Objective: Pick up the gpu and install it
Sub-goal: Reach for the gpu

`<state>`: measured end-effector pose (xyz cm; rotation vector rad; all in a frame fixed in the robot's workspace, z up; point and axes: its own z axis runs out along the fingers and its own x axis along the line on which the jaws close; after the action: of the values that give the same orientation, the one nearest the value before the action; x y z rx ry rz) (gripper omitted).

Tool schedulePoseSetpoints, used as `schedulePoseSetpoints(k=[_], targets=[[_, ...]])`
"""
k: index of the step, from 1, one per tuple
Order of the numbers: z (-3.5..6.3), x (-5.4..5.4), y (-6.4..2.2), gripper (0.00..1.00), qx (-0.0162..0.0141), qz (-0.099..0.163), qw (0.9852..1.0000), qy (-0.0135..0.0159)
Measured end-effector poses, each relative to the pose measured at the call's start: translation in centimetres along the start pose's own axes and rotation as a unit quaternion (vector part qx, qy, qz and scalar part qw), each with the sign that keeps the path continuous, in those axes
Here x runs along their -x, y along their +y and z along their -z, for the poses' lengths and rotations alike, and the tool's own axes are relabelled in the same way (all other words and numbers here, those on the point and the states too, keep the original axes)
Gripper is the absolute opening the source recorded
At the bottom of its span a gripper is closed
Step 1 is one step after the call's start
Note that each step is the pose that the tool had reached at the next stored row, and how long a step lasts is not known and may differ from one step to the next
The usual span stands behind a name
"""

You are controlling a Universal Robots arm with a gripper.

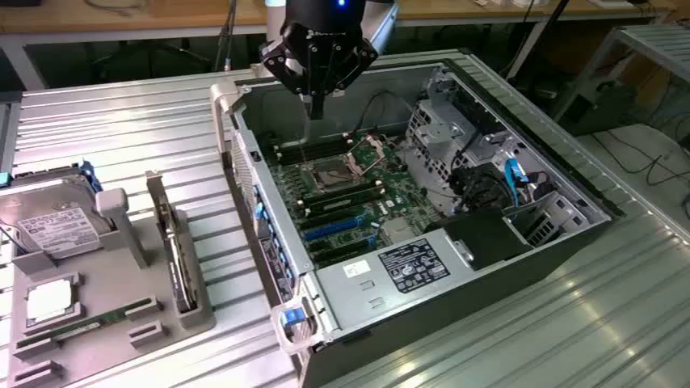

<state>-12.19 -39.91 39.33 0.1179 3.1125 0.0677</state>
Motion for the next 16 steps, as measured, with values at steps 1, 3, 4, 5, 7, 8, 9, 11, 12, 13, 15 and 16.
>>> schedulePoseSetpoints(k=[1,3,4,5,7,8,9,11,12,13,15,16], targets=[[0.0,0.0,0.0,0.11,0.0,0.0,1.0,0.0],[0.01,-0.3,-0.03,0.11,0.0,0.0,1.0,0.0],[0.02,-0.5,-0.04,0.11,0.0,0.0,1.0,0.0],[0.03,-1.1,-0.09,0.11,0.0,0.0,1.0,0.0],[0.04,-1.5,-0.13,0.11,0.0,0.0,1.0,0.0],[0.05,-1.7,-0.14,0.11,0.0,0.0,1.0,0.0],[0.05,-1.9,-0.15,0.11,0.0,0.0,1.0,0.0],[0.06,-2.2,-0.17,0.11,0.0,0.0,1.0,0.0],[0.06,-2.4,-0.19,0.11,0.0,0.0,1.0,0.0],[0.07,-2.6,-0.21,0.11,0.0,0.0,1.0,0.0],[0.07,-2.9,-0.23,0.11,0.0,0.0,1.0,0.0],[0.07,-3.0,-0.23,0.11,0.0,0.0,1.0,0.0]])
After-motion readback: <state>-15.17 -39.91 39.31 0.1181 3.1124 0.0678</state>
